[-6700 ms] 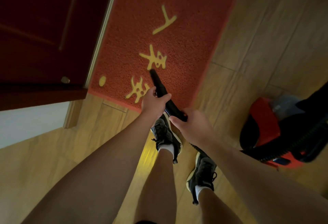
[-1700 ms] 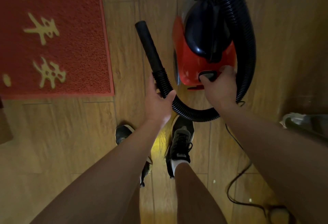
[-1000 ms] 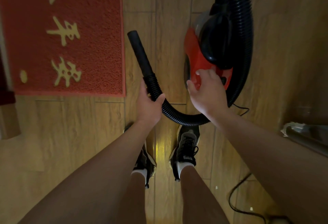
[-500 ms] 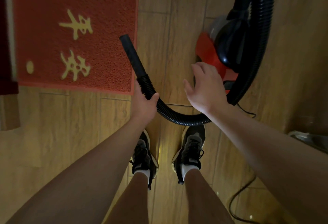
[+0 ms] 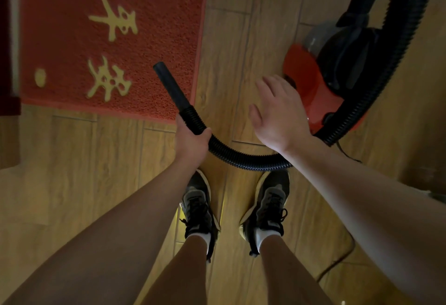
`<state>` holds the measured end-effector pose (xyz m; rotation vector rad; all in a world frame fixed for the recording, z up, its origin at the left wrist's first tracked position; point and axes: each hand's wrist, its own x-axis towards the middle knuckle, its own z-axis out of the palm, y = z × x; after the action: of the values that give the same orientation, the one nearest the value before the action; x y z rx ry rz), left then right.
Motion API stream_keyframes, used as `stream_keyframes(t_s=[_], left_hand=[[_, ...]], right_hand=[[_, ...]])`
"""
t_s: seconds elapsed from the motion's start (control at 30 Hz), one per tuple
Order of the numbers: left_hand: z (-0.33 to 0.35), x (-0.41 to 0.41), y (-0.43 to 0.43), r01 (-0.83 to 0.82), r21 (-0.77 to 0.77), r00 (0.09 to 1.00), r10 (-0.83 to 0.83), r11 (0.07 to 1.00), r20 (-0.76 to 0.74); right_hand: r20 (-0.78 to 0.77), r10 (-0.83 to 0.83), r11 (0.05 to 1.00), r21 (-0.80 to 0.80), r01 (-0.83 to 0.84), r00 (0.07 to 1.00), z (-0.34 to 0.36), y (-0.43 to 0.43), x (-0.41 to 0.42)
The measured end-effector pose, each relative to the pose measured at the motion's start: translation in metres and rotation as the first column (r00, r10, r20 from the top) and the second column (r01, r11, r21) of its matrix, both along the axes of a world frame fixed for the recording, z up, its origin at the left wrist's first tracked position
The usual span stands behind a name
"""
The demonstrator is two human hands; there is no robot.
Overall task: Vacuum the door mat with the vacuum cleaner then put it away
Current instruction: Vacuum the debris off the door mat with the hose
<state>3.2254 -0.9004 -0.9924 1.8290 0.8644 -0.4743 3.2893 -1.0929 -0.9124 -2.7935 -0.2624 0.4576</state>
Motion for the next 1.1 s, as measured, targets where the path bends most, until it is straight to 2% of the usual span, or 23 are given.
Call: stream_keyframes(t_s=[0.13,0.63,1.1], left_hand=[[-0.013,0.001,0.011,-0.034,-0.021,0.999,0.034,0.999,-0.007],[-0.05,0.0,0.029,0.015,-0.032,0.999,-0.016,0.999,-0.028],[-0.036,0.001,0.03,0.049,-0.003,0.997,-0.049,0.999,-0.052]], right_hand=[[-0.002,0.018,1.0,-0.014,-0.018,1.0,-0.01,0.013,0.006],[-0.021,0.034,0.998,-0.059,-0.035,0.999,-0.033,0.028,0.023],[-0.03,0.04,0.997,-0.062,-0.041,0.999,-0.032,0.031,0.021]])
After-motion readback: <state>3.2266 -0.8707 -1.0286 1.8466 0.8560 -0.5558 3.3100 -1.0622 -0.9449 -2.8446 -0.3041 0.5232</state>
